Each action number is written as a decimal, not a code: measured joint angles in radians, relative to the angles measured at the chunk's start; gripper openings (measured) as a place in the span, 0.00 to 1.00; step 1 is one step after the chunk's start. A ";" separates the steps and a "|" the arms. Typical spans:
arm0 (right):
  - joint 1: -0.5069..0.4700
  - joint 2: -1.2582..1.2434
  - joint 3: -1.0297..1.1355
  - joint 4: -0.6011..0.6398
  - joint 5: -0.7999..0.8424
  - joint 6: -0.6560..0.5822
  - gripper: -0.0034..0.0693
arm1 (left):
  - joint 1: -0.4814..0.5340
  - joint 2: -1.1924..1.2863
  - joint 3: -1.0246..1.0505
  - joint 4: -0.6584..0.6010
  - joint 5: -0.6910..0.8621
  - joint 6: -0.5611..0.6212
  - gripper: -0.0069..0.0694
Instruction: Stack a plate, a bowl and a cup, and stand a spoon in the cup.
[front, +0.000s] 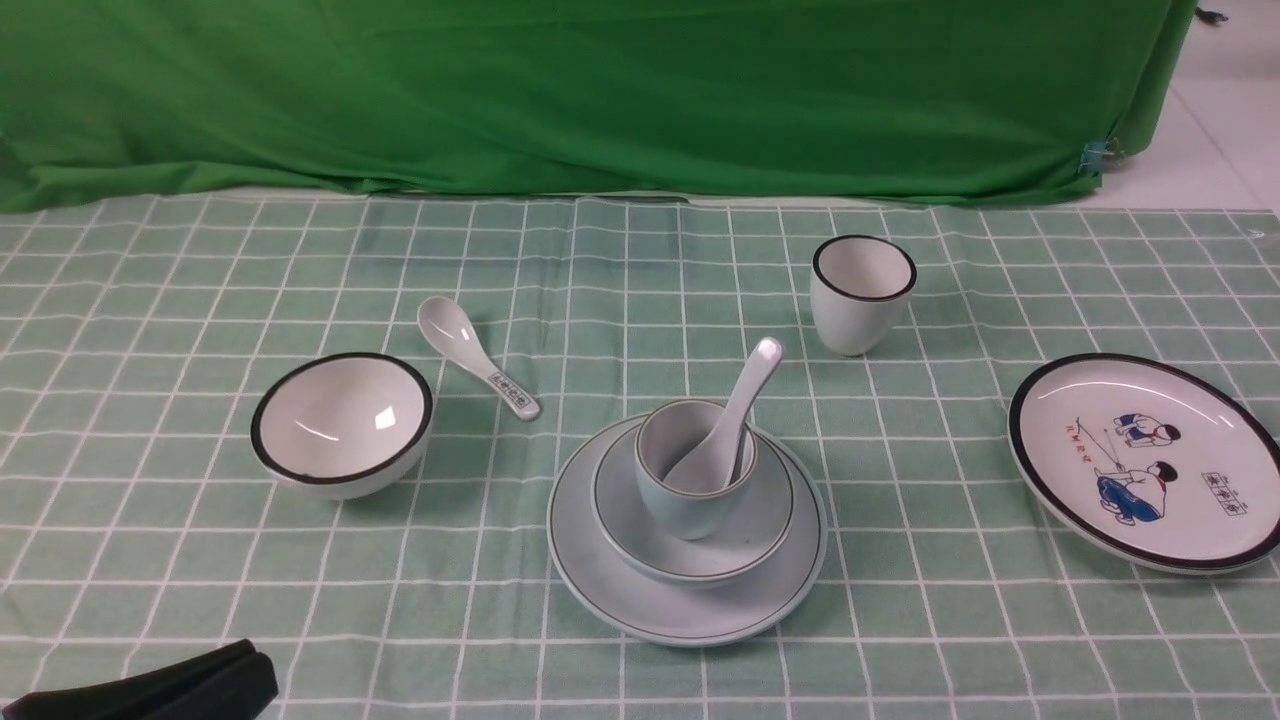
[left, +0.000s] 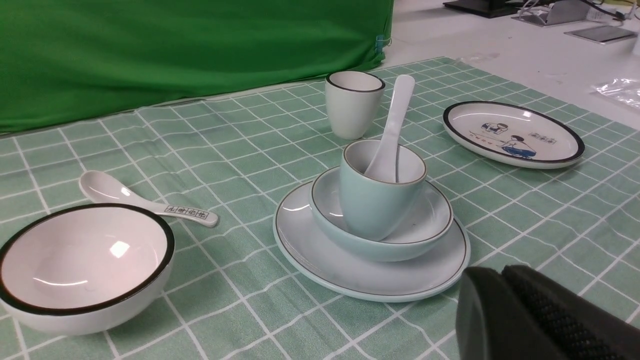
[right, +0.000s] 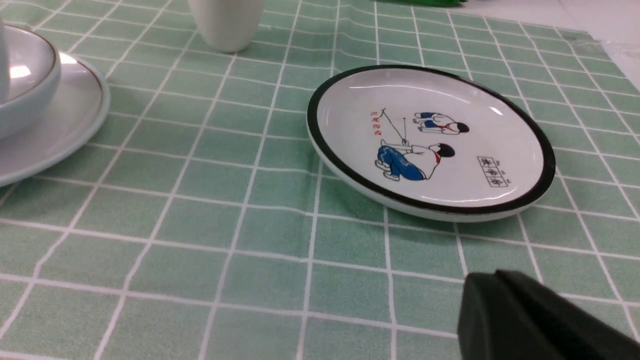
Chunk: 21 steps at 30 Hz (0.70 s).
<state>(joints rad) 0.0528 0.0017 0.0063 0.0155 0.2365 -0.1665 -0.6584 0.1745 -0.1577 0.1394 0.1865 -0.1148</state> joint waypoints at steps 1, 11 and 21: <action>0.000 0.000 0.000 0.000 0.000 0.000 0.09 | 0.000 0.000 0.000 0.000 0.000 0.000 0.11; 0.000 0.000 0.000 0.000 0.000 -0.001 0.14 | 0.000 0.000 0.000 0.000 0.000 0.000 0.11; 0.000 0.000 0.000 0.000 0.000 -0.001 0.15 | 0.000 0.000 0.000 0.000 0.000 0.001 0.11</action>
<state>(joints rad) 0.0528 0.0017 0.0063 0.0155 0.2365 -0.1675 -0.6584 0.1745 -0.1577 0.1394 0.1865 -0.1138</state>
